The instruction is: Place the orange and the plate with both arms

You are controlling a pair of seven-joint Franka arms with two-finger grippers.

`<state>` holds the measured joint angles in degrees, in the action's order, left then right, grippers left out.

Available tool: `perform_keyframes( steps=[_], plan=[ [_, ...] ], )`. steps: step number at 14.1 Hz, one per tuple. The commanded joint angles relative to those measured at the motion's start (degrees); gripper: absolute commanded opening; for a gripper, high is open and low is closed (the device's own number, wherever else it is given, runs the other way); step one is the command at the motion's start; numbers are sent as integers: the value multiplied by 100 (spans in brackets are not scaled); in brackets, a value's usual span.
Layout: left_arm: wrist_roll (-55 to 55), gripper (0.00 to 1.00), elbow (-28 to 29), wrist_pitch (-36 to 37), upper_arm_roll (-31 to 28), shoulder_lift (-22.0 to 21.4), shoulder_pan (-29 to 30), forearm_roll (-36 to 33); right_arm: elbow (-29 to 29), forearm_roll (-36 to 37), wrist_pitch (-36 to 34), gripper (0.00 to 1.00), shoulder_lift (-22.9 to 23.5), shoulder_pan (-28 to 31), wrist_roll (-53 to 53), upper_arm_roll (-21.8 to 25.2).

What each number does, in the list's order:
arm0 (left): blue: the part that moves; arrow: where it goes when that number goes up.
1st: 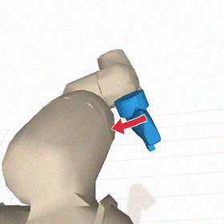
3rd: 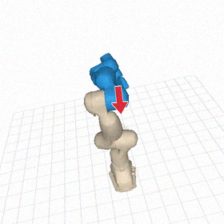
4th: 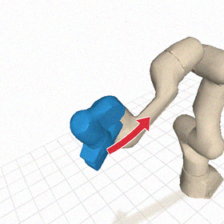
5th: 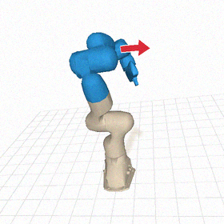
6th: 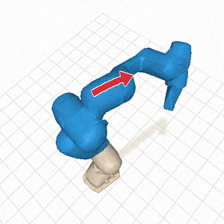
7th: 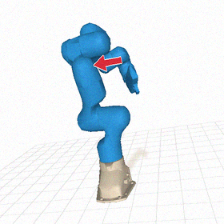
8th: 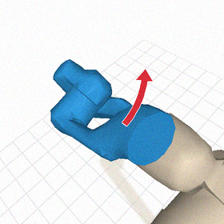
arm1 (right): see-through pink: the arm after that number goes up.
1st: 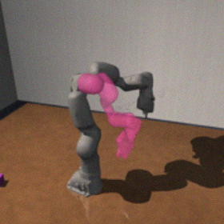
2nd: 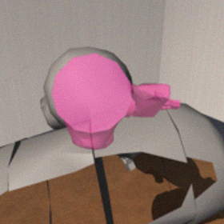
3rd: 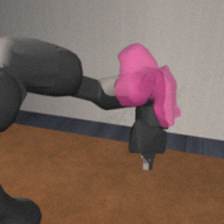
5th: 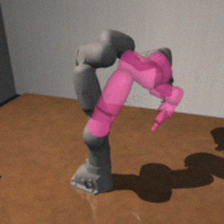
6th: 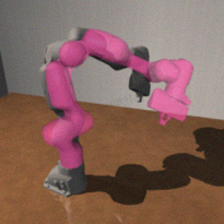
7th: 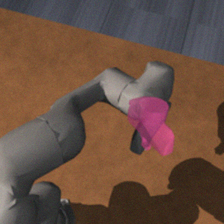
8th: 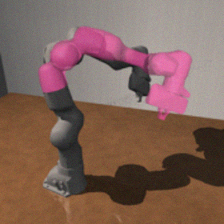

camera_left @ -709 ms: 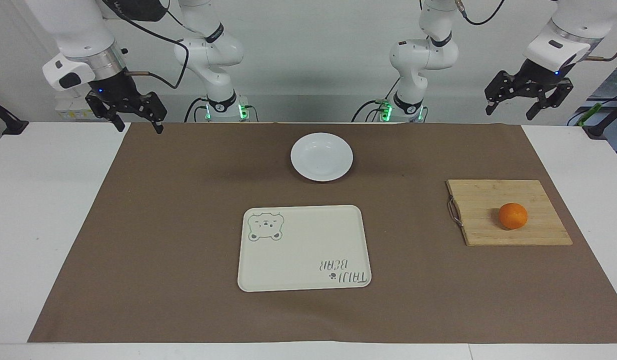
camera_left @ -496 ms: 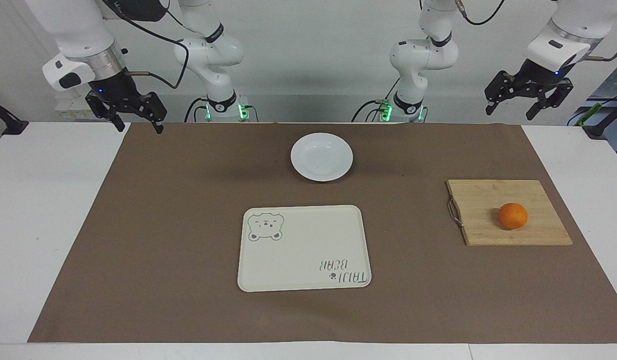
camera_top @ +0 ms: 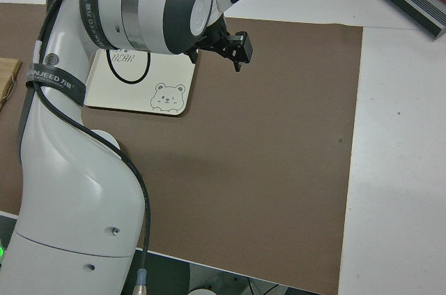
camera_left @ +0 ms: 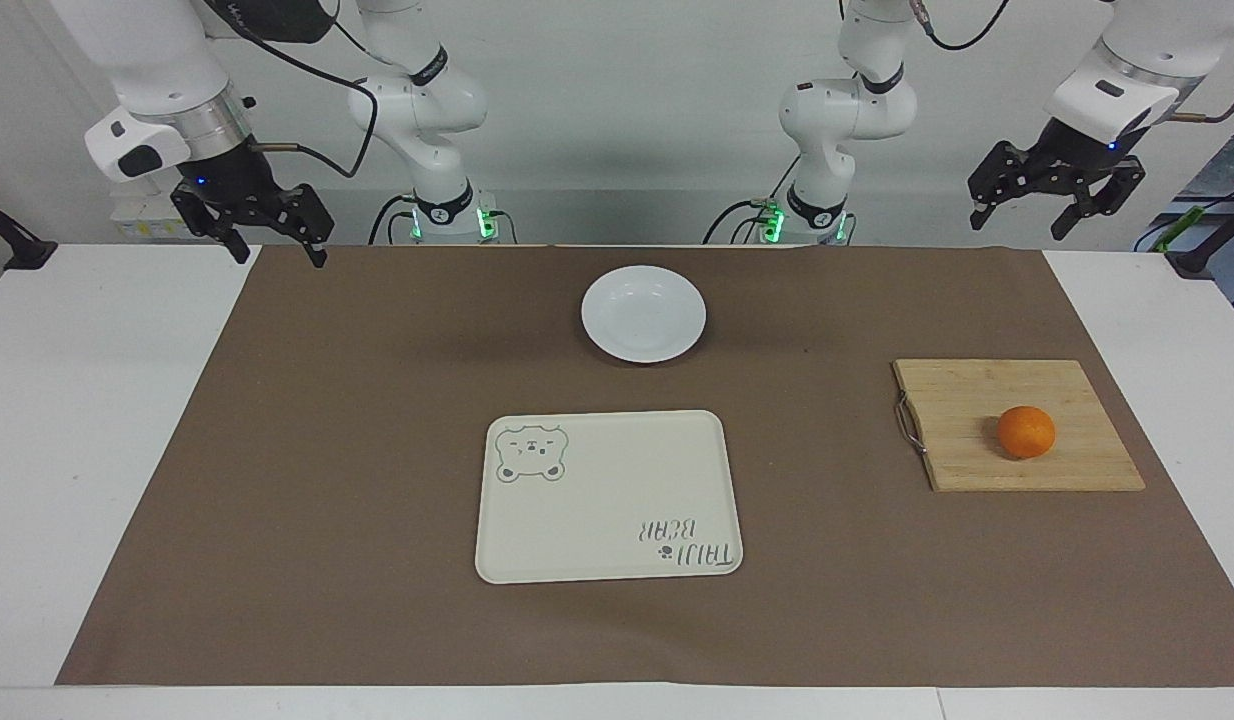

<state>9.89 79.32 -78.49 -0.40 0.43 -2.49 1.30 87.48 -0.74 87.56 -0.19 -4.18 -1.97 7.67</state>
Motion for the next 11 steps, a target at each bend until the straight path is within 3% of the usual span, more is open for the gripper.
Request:
perform_keyframes(
  steps=[1, 11],
  plan=[
    [40, 100, 163, -35, 48, -148, 29, -42, 85, 56, -29, 100, -77, 5, -137, -37],
    [57, 100, 180, -492, 22, -122, 73, -24, 85, 56, -29, 100, -77, 14, -137, -37]
  ],
)
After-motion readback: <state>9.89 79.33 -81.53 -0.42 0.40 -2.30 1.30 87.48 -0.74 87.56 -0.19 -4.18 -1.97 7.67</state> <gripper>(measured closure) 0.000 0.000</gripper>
